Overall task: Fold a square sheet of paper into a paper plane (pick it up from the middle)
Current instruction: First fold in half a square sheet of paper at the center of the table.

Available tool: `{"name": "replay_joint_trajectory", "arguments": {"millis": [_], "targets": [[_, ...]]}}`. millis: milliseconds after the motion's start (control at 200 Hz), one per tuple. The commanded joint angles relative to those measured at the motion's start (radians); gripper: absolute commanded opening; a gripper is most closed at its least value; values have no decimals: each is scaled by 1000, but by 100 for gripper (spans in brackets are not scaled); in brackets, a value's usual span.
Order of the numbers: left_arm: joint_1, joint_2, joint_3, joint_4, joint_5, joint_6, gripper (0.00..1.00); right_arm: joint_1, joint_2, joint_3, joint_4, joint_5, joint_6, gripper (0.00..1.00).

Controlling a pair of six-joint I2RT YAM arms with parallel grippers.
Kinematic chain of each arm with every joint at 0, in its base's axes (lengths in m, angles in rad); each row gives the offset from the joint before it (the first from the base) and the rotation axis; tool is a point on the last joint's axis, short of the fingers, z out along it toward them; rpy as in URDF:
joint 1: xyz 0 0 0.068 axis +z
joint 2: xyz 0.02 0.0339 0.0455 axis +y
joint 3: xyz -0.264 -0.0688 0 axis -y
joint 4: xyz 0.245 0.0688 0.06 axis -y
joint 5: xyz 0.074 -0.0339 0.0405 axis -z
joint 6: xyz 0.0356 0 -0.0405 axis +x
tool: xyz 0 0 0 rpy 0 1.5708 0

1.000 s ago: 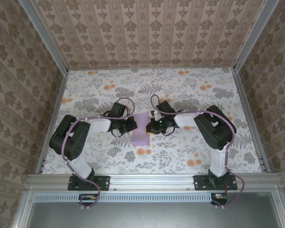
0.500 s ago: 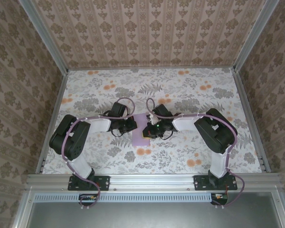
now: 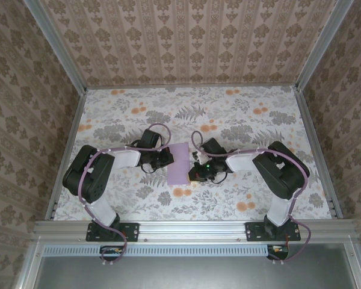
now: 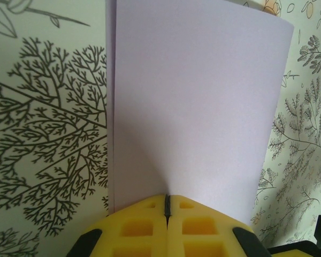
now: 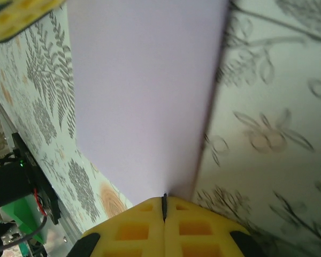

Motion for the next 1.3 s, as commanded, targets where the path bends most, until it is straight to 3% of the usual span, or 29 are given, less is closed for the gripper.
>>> {"name": "replay_joint_trajectory", "arguments": {"millis": [0, 215, 475, 710, 1100, 1295], "targets": [[1, 116, -74, -235, -161, 17, 0, -10, -45, -32, -78, -11, -53, 0], [-1, 107, -71, -240, -162, 17, 0, 11, -86, 72, -53, 25, -11, 0], [-1, 96, -71, -241, -163, 15, 0, 61, 61, 196, -65, 48, -6, 0], [-1, 106, -65, -240, -163, 18, 0, 81, 104, 174, -73, 48, -16, 0], [1, 117, -56, -240, -164, 39, 0, 60, -42, -104, -8, 65, -51, 0], [-1, 91, 6, -252, -142, 102, 0, 38, -151, -1, -22, 39, -50, 0]]}}
